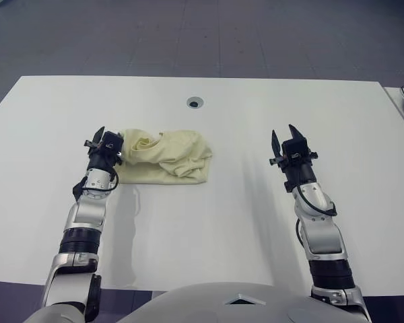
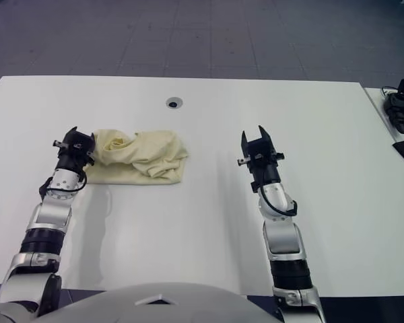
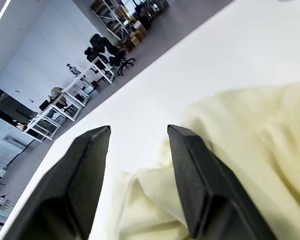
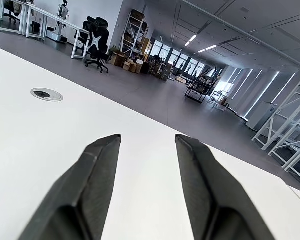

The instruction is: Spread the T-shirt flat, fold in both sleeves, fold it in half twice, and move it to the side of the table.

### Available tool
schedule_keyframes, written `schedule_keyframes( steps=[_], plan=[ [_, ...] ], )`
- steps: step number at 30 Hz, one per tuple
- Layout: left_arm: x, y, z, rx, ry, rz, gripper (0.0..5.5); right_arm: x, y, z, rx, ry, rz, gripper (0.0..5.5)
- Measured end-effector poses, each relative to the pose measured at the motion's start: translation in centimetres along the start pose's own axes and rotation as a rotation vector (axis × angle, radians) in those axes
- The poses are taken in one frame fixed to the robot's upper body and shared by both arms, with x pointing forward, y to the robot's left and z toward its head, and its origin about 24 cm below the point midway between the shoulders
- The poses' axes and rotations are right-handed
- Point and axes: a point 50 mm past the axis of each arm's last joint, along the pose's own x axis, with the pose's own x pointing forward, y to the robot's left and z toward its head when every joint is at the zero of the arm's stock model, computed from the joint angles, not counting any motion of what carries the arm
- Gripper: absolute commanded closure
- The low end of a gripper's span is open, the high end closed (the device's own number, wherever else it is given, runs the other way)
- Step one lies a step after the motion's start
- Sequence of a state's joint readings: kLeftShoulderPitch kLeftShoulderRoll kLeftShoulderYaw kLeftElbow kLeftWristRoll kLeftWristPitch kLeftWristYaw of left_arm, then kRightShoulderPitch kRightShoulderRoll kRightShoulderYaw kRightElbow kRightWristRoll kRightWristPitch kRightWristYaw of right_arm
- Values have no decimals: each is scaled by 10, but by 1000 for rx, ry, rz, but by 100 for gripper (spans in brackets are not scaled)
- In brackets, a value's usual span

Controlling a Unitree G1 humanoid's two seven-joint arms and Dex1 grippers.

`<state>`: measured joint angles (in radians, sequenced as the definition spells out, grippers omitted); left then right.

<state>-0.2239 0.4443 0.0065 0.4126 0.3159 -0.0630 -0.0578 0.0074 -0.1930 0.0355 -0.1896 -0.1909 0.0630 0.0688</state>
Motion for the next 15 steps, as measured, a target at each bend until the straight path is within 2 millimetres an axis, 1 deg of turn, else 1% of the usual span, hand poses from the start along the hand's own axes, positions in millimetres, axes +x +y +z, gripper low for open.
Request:
schedule_keyframes(
  steps=[1, 3, 5, 7, 8, 9, 12, 14, 15],
  plan=[
    [0, -7, -1, 12, 6, -43, 259, 0, 0, 0, 1, 0, 3, 274],
    [1, -14, 4, 32, -27, -105, 229, 0, 0, 2, 7, -8, 25, 242],
    [1, -21, 13, 50, -79, -158, 198, 0, -2, 6, 13, -19, 61, 210],
    [-2, -31, 23, 77, -151, -234, 173, -1, -4, 6, 32, 2, 131, 184],
    [-4, -38, 29, 89, -194, -276, 153, -2, -7, 6, 48, 16, 158, 162],
    [-6, -43, 33, 97, -223, -304, 139, -3, -10, 6, 59, 26, 166, 147],
    [-17, -65, 52, 125, -362, -431, 93, -8, -32, 11, 108, 64, 227, 98],
    [-26, -80, 64, 136, -454, -509, 62, -12, -46, 18, 123, 88, 333, 65],
    [-28, -85, 68, 135, -483, -528, 46, -13, -49, 21, 128, 99, 390, 48]
  ],
)
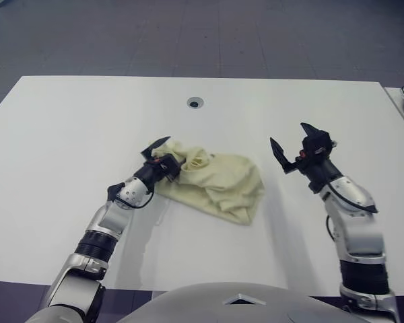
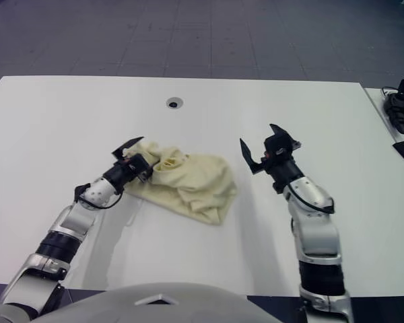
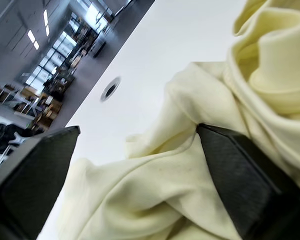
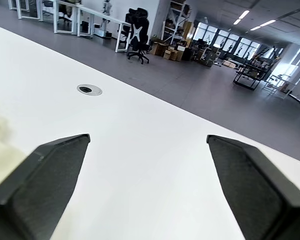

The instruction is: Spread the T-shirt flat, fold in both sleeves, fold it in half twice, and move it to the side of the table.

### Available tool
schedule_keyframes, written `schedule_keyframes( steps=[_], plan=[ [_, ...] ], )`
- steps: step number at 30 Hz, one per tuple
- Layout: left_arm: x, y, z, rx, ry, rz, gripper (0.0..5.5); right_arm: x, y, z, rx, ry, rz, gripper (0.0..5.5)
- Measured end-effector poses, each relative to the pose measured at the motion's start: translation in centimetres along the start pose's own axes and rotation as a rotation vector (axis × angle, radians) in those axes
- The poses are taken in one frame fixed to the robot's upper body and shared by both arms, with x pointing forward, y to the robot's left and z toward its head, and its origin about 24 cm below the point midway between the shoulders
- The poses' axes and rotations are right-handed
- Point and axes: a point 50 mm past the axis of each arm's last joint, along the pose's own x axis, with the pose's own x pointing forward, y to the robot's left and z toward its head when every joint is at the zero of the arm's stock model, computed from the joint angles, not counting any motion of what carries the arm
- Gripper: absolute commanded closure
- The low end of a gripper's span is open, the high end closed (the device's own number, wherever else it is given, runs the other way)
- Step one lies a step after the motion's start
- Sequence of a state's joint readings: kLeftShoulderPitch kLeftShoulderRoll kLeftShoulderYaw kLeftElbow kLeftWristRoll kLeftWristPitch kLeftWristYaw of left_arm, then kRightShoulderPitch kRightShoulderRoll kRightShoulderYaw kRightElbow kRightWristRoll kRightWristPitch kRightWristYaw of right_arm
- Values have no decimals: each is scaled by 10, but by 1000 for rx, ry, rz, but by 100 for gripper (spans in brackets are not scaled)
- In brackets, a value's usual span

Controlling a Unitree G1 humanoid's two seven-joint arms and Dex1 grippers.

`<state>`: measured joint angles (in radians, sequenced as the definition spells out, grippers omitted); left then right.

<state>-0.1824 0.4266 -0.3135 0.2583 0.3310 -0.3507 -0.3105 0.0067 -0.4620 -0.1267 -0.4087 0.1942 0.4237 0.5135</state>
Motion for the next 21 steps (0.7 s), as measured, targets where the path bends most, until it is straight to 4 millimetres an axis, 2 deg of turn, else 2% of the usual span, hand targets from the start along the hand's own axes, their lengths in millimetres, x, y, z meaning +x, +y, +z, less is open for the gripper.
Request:
schedule_keyframes(
  steps=[3, 6, 10, 16, 21],
  plan=[
    [5, -8, 10, 15, -60, -27, 11, -4, -1, 5, 20, 67, 212, 11],
    [7, -6, 12, 42, -67, -31, 11, -2, -1, 9, 15, 124, 365, 11],
    [11, -3, 16, 85, -85, -31, 10, 10, 0, -3, 17, 206, 479, 67],
    [18, 2, 26, 135, -144, -34, 10, 42, 5, -19, -24, 254, 557, 176],
    [20, 4, 27, 147, -159, -36, 10, 47, 11, -41, -23, 346, 652, 255]
  ],
)
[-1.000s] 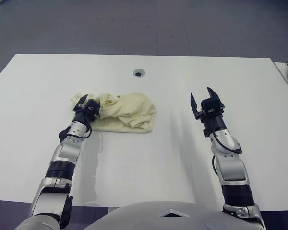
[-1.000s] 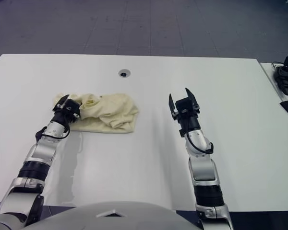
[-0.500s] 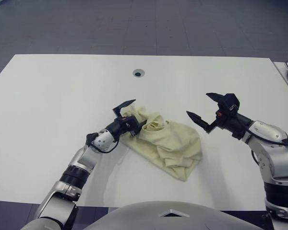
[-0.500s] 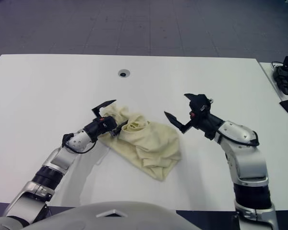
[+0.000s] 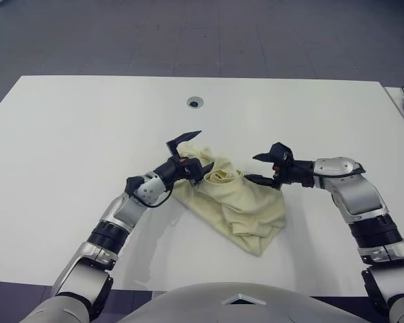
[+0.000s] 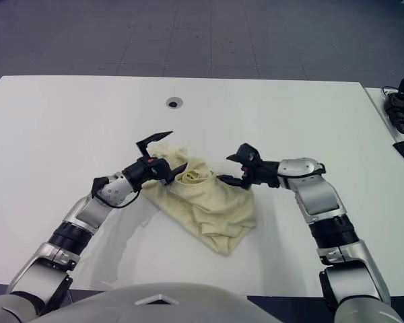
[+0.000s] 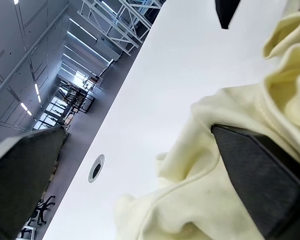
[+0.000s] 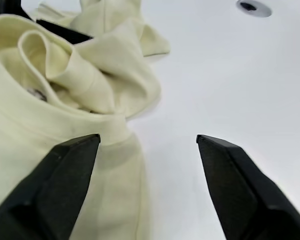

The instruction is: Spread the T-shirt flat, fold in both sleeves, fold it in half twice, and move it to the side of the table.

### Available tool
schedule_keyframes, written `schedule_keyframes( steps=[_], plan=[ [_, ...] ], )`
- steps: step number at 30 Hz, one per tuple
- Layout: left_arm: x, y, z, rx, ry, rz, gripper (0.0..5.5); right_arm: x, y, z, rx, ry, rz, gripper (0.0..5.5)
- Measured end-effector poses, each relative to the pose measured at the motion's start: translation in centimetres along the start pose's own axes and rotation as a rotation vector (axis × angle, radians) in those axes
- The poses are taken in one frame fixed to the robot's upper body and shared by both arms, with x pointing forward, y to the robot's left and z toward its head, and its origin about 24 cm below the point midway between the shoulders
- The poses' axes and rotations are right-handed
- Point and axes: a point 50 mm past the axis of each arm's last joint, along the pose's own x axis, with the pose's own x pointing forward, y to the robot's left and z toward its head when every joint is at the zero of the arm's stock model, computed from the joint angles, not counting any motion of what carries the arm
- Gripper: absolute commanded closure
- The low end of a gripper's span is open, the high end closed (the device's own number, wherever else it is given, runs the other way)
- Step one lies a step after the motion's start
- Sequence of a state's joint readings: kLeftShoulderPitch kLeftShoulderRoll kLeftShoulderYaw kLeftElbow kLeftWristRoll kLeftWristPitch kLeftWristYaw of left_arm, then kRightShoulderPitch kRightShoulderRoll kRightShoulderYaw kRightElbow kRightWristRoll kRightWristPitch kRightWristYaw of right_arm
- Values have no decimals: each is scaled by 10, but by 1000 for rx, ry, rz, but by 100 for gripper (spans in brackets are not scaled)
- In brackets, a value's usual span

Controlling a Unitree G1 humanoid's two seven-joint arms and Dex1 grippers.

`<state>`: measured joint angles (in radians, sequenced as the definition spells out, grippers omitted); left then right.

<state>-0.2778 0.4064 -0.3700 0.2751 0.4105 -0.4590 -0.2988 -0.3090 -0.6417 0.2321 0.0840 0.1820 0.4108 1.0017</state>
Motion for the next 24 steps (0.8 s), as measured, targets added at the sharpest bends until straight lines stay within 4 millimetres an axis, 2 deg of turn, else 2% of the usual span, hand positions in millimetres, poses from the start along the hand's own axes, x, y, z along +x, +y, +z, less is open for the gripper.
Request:
schedule_keyframes(
  steps=[6, 10, 17, 20, 24],
  plan=[
    [0, -2, 0, -2, 0, -8, 10, 13, -10, -6, -5, 26, 0, 349],
    [1, -3, 0, -2, -3, -12, 10, 26, -11, 0, -14, 11, 53, 425],
    [1, -3, -3, -5, 8, -20, 10, 29, -13, 2, -23, 15, 111, 543],
    [1, -1, -3, -2, 11, -14, 10, 25, -16, 3, -3, -3, 87, 549],
    [-8, 8, -11, 12, 54, 12, 10, 11, -20, 20, -46, -89, 41, 549]
  ],
)
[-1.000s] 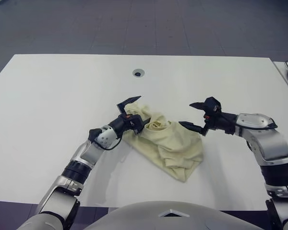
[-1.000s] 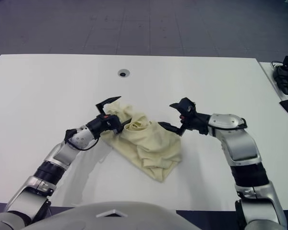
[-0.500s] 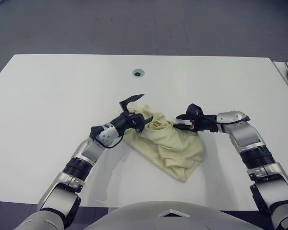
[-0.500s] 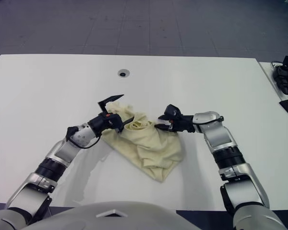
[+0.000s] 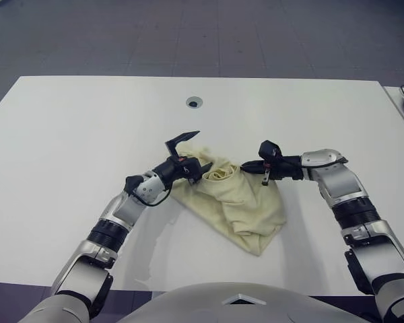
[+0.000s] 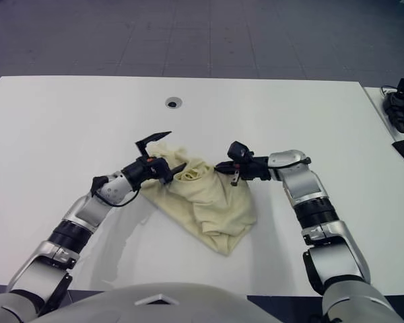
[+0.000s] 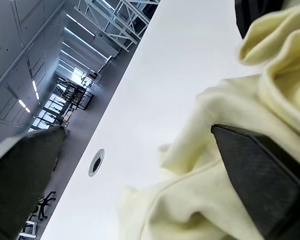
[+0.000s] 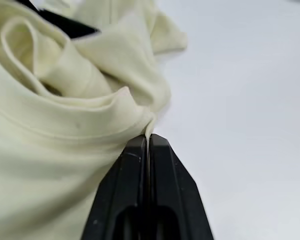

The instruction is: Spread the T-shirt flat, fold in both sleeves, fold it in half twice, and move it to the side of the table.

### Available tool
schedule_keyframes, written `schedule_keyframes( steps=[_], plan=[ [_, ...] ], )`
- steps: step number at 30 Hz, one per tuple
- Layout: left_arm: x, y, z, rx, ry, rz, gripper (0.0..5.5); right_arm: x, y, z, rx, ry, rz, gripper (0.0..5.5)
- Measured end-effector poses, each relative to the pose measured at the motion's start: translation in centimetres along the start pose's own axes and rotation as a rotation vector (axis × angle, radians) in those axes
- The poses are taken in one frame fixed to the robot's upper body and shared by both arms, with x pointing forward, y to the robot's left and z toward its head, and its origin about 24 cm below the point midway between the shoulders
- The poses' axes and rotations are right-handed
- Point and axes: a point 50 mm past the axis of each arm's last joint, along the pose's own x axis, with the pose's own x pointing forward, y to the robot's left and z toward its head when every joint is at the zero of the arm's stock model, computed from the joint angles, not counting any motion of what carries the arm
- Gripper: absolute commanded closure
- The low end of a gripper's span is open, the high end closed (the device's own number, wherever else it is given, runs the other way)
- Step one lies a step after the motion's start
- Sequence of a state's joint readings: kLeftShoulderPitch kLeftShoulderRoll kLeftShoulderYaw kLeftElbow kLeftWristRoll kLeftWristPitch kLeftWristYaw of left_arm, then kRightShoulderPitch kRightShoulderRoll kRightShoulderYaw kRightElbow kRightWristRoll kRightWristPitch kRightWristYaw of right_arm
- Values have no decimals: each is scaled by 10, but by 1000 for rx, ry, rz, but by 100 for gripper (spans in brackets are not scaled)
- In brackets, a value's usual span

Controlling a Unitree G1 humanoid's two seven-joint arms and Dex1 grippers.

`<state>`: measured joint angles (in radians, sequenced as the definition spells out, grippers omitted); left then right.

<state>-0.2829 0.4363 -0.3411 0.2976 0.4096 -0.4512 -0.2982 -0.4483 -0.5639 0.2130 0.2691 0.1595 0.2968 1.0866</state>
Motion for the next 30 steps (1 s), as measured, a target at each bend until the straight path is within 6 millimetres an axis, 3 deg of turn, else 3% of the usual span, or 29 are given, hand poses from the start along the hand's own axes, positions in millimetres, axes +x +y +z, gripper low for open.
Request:
schedule_keyframes(
  steps=[6, 11, 14, 17, 20, 23, 25, 27, 30],
  plan=[
    [-25, 12, -32, -8, 231, 114, 10, -17, -32, 16, -174, -63, -299, 549],
    [-27, 23, -27, -201, 251, 290, 10, -26, -56, 48, -345, -199, -565, 549],
    [-29, 36, -20, -299, 225, 376, 10, -30, -50, 72, -436, -307, -578, 549],
    [-34, 49, -13, -364, 196, 428, 10, -27, -15, 91, -520, -419, -434, 549],
    [-42, 60, -14, -374, 194, 451, 10, -23, 31, 69, -540, -361, -221, 549],
    [-56, 74, -20, -338, 211, 430, 10, -30, 89, 3, -466, -118, 72, 549],
    [-60, 86, -17, -265, 178, 345, 10, -47, 120, -43, -447, 128, 262, 549],
    [-54, 98, -7, -163, 106, 219, 10, -60, 126, -47, -534, 177, 320, 549],
    [-33, 108, 16, -56, -31, 74, 10, -62, 121, -45, -628, 203, 318, 549]
  ],
)
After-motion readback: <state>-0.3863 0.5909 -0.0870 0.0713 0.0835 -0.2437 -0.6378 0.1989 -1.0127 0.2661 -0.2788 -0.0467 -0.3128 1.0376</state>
